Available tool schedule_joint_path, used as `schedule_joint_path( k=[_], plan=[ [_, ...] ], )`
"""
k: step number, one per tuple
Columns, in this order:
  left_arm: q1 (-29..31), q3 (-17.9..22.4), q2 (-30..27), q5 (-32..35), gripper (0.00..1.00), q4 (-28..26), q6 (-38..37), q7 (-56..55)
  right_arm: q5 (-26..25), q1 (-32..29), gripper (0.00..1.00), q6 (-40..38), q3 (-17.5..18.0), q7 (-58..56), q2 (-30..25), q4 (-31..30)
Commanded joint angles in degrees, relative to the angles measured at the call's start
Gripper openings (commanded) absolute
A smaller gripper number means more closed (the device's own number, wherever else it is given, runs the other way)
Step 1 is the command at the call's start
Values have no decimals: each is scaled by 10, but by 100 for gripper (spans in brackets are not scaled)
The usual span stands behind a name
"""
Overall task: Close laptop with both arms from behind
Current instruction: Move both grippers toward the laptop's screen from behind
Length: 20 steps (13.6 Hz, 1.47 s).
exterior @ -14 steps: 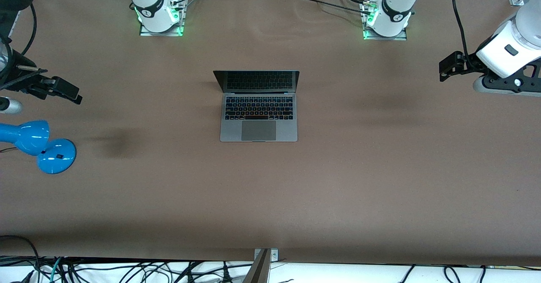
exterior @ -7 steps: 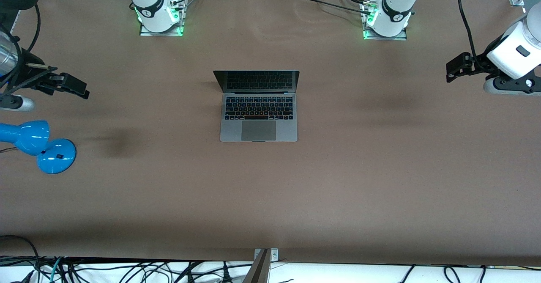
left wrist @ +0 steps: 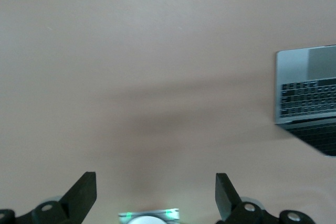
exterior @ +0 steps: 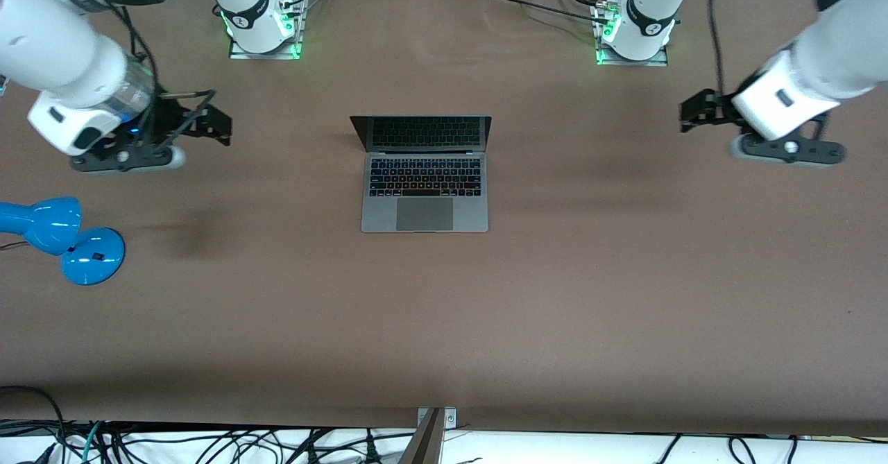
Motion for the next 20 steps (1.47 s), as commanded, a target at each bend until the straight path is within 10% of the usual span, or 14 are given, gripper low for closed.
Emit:
schedule_joint_path(
  k=[1,11,17,20],
  plan=[
    [-14,-56,23,0,100,6,-4,-99,13,44,97,-25,-4,6,2,9],
    [-33,-175,103,-64,100,1,10,-299,205,104,1,-102,9,133,22,-71],
    [-85,-178,118,-126,99,-32,45,-390,221,109,0,-100,36,130,61,-115],
    [-107,-178,117,-146,83,-74,91,-393,221,111,0,-89,38,126,89,-117]
  ],
)
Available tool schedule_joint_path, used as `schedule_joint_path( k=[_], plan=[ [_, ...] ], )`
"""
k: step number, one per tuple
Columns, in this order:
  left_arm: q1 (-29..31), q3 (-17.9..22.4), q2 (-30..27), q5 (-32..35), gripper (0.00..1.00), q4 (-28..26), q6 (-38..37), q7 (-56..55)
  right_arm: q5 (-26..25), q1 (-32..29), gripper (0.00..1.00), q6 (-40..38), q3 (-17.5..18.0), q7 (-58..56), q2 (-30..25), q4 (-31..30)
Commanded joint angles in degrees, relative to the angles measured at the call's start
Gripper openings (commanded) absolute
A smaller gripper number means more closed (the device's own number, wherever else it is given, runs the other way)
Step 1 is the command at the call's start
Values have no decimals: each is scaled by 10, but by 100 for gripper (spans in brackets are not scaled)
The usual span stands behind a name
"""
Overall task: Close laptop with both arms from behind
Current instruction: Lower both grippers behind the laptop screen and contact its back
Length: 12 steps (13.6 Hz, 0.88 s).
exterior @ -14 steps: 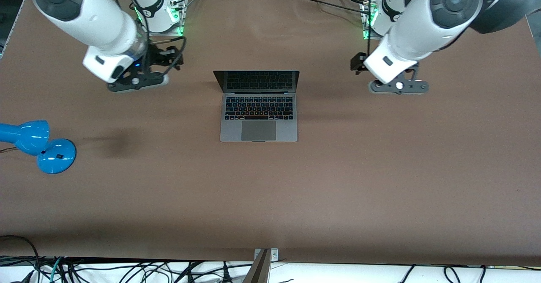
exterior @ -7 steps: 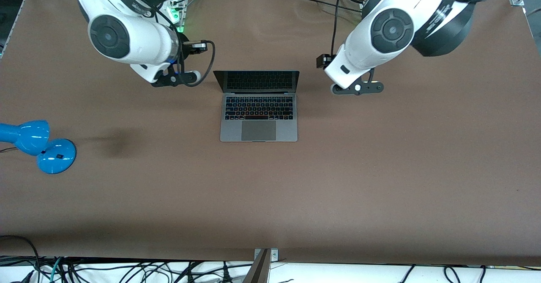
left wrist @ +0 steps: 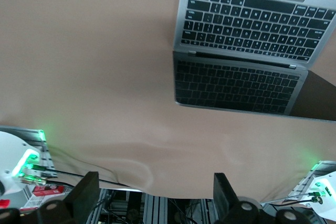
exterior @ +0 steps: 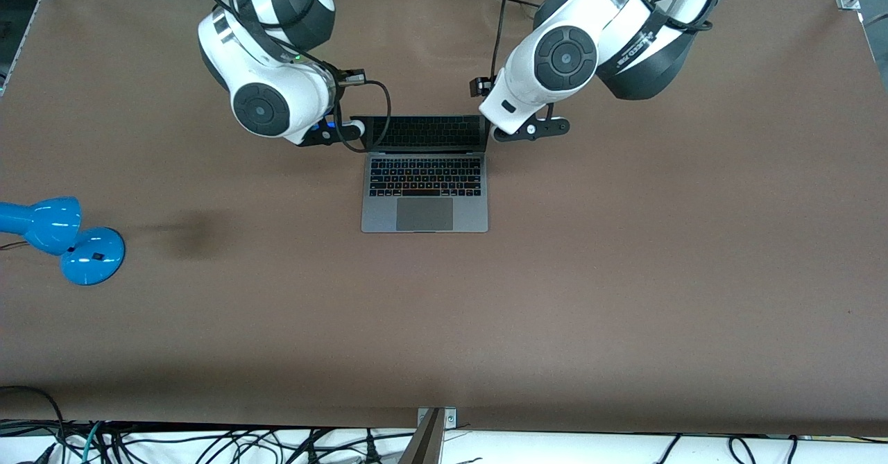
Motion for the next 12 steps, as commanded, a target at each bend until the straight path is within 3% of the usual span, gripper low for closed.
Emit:
schedule_joint_path(
  k=[1,3,4,6,12],
  plan=[
    [-20,1,-2,-26,61,-41,44,-8,11,2,0,17,2,2,18,-4],
    [-19,1,-2,-61,20,-66,72,-8,10,2,0,32,2,0,32,-4],
    [-20,2,-1,-78,4,-68,74,-8,10,2,0,41,2,-5,42,-4],
    [-13,3,15,-129,0,-73,80,-12,10,2,0,63,2,-6,54,-4],
    [-21,3,27,-131,0,-114,143,-13,1,1,0,112,1,-27,68,1]
  ],
)
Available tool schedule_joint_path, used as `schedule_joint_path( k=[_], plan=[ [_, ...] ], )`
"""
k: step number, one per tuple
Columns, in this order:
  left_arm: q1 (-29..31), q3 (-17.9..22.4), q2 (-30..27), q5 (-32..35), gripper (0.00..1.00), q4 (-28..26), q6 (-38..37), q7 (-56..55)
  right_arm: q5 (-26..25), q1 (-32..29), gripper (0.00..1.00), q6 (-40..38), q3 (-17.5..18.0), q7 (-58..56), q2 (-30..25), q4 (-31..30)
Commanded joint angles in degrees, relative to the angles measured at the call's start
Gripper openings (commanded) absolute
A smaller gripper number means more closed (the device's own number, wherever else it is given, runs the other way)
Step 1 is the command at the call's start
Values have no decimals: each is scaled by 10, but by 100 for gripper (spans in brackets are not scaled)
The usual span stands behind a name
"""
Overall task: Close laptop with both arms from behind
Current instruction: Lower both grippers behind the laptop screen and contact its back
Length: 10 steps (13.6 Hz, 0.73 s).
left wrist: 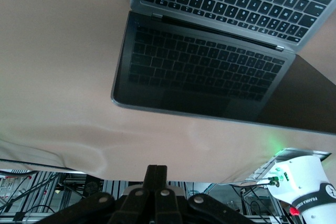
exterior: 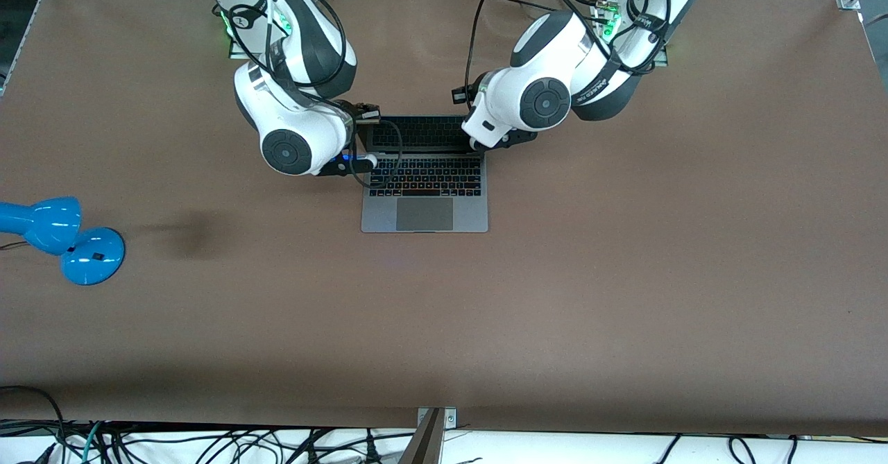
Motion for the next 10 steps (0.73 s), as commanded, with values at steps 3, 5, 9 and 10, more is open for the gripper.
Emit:
schedule_joint_path(
  k=[3,5,9,10],
  plan=[
    [-1,2,-2,-17,0,-19,17,-6,3,-5,0,25,-4,-48,2,4],
    [-1,2,11,-16,0,-17,22,-6,-1,-6,0,45,-5,-46,2,5],
    [3,12,39,-13,0,-5,30,4,-5,-7,0,83,-6,-46,9,9],
    [3,21,49,-12,0,4,30,7,-5,-7,0,93,-6,-46,11,9]
  ],
)
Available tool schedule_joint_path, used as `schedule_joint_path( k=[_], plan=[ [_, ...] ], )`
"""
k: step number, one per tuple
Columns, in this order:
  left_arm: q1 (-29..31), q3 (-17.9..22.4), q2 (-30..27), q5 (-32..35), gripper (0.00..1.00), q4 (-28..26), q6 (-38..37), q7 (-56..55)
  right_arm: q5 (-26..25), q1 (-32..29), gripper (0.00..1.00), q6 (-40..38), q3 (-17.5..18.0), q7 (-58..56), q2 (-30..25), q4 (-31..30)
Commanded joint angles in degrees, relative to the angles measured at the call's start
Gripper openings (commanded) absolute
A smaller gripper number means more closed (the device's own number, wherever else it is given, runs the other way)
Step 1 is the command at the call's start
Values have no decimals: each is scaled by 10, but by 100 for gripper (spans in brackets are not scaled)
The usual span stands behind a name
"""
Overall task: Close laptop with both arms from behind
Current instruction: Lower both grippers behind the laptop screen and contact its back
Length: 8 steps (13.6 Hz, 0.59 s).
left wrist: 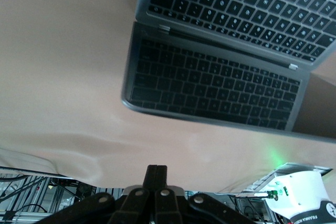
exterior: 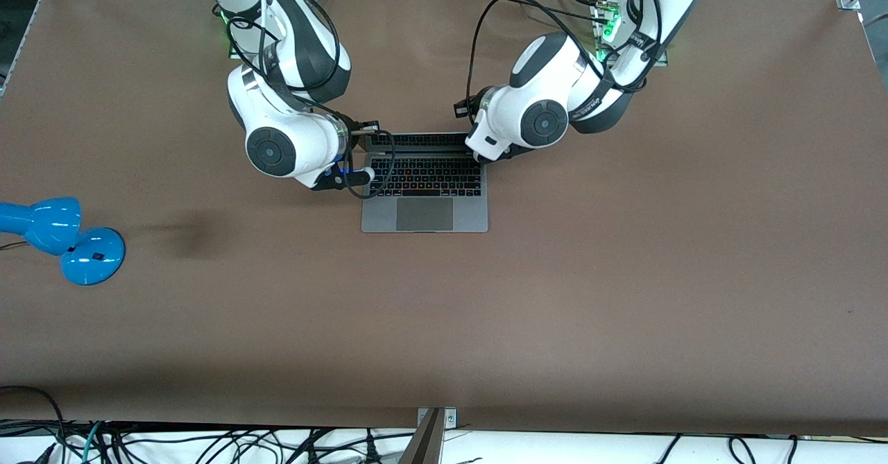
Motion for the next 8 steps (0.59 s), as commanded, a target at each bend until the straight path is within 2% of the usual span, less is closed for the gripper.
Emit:
schedule_joint_path(
  k=[1,8],
  plan=[
    [1,20,25,-4,0,24,1,18,-3,-3,0,29,1,-9,12,7],
    [5,33,99,26,0,130,1,25,-47,-2,0,51,-7,-34,28,24]
  ],
)
